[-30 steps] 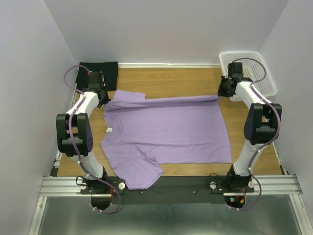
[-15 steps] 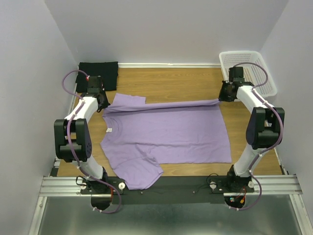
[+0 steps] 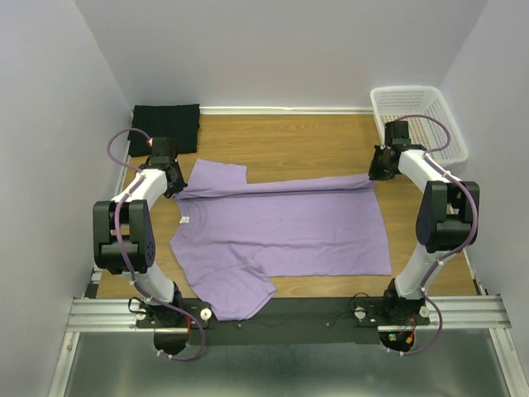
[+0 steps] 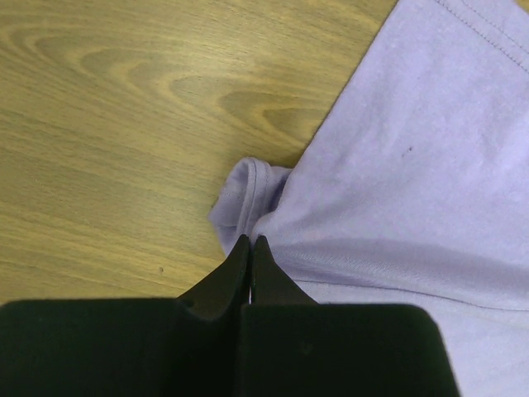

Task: Fold and stack the t-shirts
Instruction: Fold the tshirt

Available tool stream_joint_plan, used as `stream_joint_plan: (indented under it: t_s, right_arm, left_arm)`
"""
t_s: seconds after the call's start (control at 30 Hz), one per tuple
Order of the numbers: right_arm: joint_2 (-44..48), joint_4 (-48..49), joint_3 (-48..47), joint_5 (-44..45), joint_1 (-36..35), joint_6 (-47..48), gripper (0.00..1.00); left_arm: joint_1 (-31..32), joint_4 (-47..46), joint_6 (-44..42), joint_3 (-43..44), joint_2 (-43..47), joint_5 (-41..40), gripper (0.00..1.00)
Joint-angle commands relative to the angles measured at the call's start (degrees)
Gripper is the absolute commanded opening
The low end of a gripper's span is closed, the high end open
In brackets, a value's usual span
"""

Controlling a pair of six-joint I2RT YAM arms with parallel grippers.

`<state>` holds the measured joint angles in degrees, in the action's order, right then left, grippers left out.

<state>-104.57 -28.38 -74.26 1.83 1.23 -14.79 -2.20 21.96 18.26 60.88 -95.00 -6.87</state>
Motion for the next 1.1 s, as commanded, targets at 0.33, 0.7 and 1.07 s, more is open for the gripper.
stream_joint_plan:
  t_s: [0.33,0.7,1.07]
  right_arm:
    - [-1.24,1.31,4.12,3.36,1.05,-0.95,0.00]
    - [-2.04,2.28,5.18,3.80,1.05,-1.56,0.01]
    - [-0.98,3.07,6.06,4.50,1.05,-1.91,0.01]
  left_arm:
    - [-0.70,-4.02,-0.07,-2.43,-1.59,-3.85,0.00]
    - [-0.35,-3.94,1.34,-4.10,-1.85,-3.76,0.00]
    - [-0.35,-3.15,2.57,-4.46,0.78,-5.25,0.00]
